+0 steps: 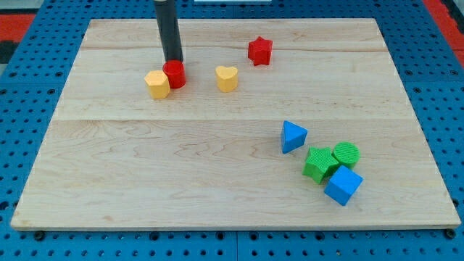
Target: Place the yellow hexagon towards the bottom of the blue triangle
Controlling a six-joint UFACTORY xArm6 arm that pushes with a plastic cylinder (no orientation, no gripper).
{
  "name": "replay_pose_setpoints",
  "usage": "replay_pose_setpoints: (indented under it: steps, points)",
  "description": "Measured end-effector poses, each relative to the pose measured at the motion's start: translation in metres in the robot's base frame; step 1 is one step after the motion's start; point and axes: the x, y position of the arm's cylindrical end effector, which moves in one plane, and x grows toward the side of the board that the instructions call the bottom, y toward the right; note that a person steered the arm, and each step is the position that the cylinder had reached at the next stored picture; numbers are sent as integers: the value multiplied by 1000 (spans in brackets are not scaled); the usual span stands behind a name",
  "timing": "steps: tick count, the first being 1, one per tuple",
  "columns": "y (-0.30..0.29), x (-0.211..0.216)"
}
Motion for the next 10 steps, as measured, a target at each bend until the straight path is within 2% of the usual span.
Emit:
replay_pose_setpoints:
  steps: [3, 4, 5, 6, 7, 8, 9, 10]
  points:
    - [-60, 38]
    - [-3, 47]
    - [10, 81]
    - [-10, 104]
    - [-39, 110]
    - [-39, 124]
    - [-8, 142]
    - [62, 143]
